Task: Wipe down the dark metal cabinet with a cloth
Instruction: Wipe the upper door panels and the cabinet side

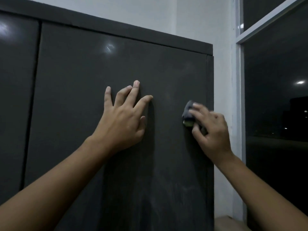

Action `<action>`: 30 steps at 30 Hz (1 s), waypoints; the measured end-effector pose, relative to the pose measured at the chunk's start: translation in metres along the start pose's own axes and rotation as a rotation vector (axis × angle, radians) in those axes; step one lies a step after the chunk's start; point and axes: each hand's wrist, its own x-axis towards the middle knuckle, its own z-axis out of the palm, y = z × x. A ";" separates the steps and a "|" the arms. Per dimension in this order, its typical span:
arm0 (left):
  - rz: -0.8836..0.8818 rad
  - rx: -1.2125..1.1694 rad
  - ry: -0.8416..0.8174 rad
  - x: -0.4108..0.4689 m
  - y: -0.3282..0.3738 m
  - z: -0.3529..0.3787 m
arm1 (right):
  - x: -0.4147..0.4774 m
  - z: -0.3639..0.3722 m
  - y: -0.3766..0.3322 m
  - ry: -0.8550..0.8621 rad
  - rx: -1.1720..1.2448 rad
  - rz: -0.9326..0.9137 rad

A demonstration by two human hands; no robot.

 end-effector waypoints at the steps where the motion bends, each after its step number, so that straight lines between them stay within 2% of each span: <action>1: -0.001 -0.001 0.001 -0.001 0.004 0.002 | -0.021 -0.002 0.000 -0.035 0.001 -0.054; 5: 0.015 0.023 -0.003 -0.004 0.018 0.013 | -0.087 -0.011 0.007 -0.176 0.008 -0.304; 9: -0.014 0.022 0.004 -0.002 0.026 0.020 | -0.070 -0.022 0.025 -0.283 -0.052 -0.513; 11: -0.037 0.016 0.004 -0.001 0.029 0.020 | -0.046 -0.024 0.037 -0.194 -0.062 -0.391; 15: -0.060 0.004 0.000 -0.004 0.032 0.016 | -0.003 -0.016 0.044 0.018 0.007 0.077; 18: -0.061 -0.002 -0.001 -0.008 0.033 0.016 | -0.008 -0.006 0.030 0.065 -0.006 0.120; 22: -0.048 -0.002 -0.006 -0.017 0.036 0.021 | -0.061 -0.001 -0.002 -0.019 -0.002 -0.091; 26: -0.019 -0.038 -0.006 -0.025 0.036 0.023 | -0.124 0.010 -0.042 -0.213 0.090 -0.415; 28: 0.014 -0.100 -0.008 -0.030 0.029 0.020 | -0.135 0.012 -0.050 -0.313 0.100 -0.559; 30: 0.015 -0.214 0.006 -0.037 0.016 0.014 | -0.123 0.011 -0.046 -0.328 0.072 -0.637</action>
